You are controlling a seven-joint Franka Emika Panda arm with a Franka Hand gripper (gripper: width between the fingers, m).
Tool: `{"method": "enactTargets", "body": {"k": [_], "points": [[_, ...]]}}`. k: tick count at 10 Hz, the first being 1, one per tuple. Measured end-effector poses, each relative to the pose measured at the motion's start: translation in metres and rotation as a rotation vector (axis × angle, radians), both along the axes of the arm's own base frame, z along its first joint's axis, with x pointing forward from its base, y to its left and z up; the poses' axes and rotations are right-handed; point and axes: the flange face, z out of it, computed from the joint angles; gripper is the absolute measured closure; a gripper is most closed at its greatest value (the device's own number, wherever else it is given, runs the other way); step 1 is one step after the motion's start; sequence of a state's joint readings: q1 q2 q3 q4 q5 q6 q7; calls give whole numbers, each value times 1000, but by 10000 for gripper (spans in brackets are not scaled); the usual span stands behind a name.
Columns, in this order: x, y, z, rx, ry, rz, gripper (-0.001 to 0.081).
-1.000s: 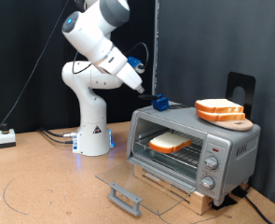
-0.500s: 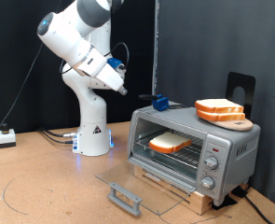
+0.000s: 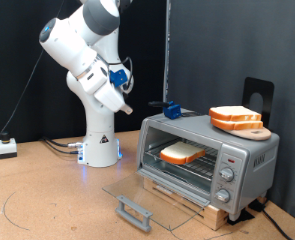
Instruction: Make a piece of toast with the oven
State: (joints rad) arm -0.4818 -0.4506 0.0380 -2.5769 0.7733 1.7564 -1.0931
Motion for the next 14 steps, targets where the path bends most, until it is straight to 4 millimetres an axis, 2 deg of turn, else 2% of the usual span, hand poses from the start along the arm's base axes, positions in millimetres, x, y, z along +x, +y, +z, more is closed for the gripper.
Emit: {"method": "enactTargets", "body": {"k": [4,5,6,8,10,11,14], "points": [[30,-31,-30,-26,248,-429,-4],[29,-30,-30,-28,232,-391,-4],[25,-28,-33,-32,289,-374,-4],[24,-32,-45,-59,519,-421,-4],[31,-44,-70,-82,676,-486,-4],[34,-48,-81,-76,721,-464,-4],[44,-74,-115,-69,758,-394,-4]]}}
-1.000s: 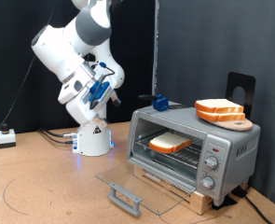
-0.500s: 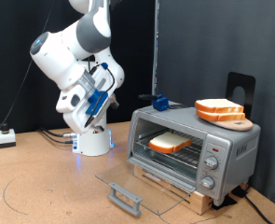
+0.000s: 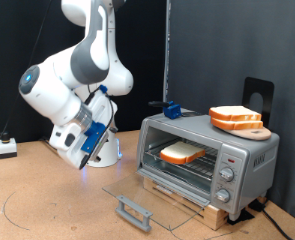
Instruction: Make a piece of toast with the oven
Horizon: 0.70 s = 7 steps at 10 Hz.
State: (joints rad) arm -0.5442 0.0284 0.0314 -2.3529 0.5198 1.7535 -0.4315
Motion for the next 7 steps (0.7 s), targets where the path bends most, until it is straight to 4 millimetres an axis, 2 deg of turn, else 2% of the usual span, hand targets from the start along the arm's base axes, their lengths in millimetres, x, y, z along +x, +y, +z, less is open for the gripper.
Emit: {"method": "enactTargets", "body": {"k": [1,4,7], "points": [[5,-7,-7,3,1,-1,-4],[3,-2,-12,49,51,7,-4],[2,-8,-37,52,92,-21,-4]]}}
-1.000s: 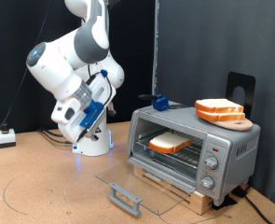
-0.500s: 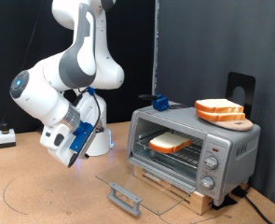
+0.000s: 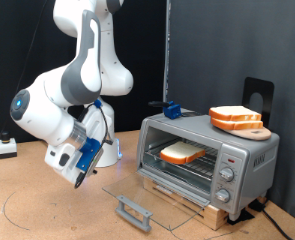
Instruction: Make a piece of toast with the oven
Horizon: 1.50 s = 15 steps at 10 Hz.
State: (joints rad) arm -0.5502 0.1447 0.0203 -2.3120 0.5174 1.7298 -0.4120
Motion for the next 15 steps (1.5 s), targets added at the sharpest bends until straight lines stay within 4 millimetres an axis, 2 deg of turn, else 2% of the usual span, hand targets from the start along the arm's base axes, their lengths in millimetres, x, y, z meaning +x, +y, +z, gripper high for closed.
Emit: {"method": "enactTargets", "body": {"k": [6,8,11,15], "points": [[-20,-36,-48,-65,-41,39,-4],[-20,-35,-63,-47,-18,33,-4],[-23,-21,-90,-16,13,61,-4],[-34,23,-110,58,6,140,-4]]}}
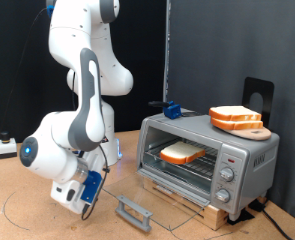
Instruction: Make a piece of toast with the oven
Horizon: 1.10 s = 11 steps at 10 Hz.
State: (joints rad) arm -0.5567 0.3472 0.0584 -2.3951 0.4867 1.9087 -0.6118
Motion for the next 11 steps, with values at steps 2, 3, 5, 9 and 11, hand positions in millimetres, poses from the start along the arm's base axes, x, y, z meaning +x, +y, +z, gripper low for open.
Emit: {"method": "enactTargets", "body": {"k": [2,3,5,9,11], "points": [[-4,21,-3,35,-9,13,-4],[-5,30,-4,45,-14,11,-4],[-4,38,1,70,-13,6,-4],[-10,25,41,218,-28,10,-4],[-14,26,61,244,-57,26,-4]]}}
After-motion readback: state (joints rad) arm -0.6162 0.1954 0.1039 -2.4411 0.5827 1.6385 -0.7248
